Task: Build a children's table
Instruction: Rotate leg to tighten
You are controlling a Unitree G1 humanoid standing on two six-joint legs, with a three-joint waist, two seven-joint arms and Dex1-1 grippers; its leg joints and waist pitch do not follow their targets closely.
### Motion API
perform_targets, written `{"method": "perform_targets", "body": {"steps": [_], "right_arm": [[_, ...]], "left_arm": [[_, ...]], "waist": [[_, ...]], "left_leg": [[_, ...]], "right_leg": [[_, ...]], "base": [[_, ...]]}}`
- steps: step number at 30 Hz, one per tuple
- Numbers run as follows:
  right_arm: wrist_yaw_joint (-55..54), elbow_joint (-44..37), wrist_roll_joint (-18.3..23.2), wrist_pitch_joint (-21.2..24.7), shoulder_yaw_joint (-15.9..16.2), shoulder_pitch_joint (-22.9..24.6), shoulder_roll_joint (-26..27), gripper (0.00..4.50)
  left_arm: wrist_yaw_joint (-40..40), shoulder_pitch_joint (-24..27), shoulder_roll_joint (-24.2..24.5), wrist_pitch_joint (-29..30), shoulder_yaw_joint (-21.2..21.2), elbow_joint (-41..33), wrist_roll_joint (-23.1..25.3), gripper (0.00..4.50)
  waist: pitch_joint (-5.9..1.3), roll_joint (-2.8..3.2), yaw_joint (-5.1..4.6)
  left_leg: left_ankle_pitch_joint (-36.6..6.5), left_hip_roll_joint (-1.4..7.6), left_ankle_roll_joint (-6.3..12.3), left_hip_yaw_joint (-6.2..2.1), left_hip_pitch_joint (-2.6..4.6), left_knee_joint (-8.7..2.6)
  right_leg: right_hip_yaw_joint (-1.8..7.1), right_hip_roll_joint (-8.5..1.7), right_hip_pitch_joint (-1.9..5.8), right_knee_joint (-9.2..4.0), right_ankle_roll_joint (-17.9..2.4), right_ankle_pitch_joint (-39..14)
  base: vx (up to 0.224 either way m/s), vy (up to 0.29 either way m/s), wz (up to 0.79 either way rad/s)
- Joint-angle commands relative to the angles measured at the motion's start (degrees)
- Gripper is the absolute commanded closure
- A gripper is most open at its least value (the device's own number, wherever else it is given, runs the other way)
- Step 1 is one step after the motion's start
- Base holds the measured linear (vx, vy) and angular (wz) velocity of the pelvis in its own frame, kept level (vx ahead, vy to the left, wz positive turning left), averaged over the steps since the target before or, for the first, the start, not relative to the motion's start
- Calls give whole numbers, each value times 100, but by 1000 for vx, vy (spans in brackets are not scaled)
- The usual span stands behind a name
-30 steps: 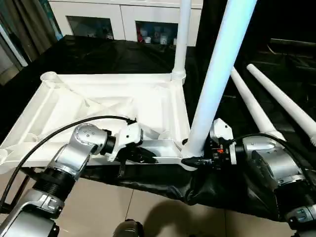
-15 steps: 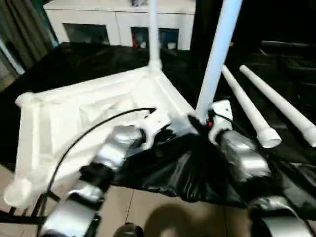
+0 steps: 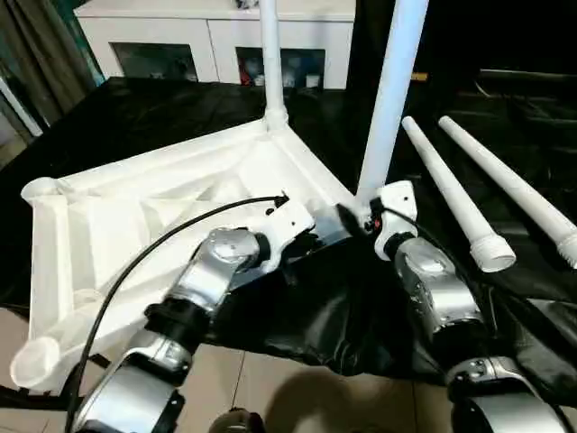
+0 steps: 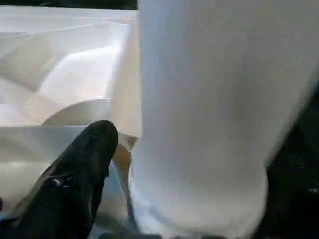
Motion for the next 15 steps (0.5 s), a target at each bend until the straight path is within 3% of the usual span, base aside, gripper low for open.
{"method": "perform_targets", "body": {"steps": [1, 3, 7, 8, 15], "right_arm": [[768, -408, 68, -145, 364, 104, -78, 57], [1601, -728, 180, -123, 563, 342, -416, 57], [2582, -1089, 389, -93, 799, 567, -853, 57], [3048, -1241, 495, -49, 876, 637, -1088, 57], [4449, -1686, 884, 353, 1045, 759, -1724, 73]], "left_arm": [[-465, 118, 56, -340, -110, -294, -276, 450], [-861, 263, 302, -394, -115, -481, -402, 450], [-1344, 426, 605, -515, -120, -657, -516, 450], [-1600, 489, 788, -584, -120, -723, -555, 450], [-2342, 560, 1274, -603, -18, -901, -819, 450]], "waist": [[-464, -147, 23], [-457, -109, 17], [-436, -112, 9], [-427, -147, -4], [-418, -131, 10]], "left_leg": [[-980, 325, 451, -153, 144, -351], [-915, 342, 560, -154, 131, -352], [-1025, 349, 578, -140, 133, -355], [-1071, 352, 567, -141, 138, -368], [-1184, 366, 530, -131, 160, -374]], "right_leg": [[230, -462, 239, -437, -1311, -382], [217, -436, 220, -423, -1297, -263], [222, -434, 211, -427, -1358, -413], [222, -434, 203, -442, -1367, -541], [232, -432, 180, -451, -1392, -768]], "base": [[0, 0, 0], [0, 0, 0], [0, 0, 0], [0, 0, 0], [0, 0, 0]]}}
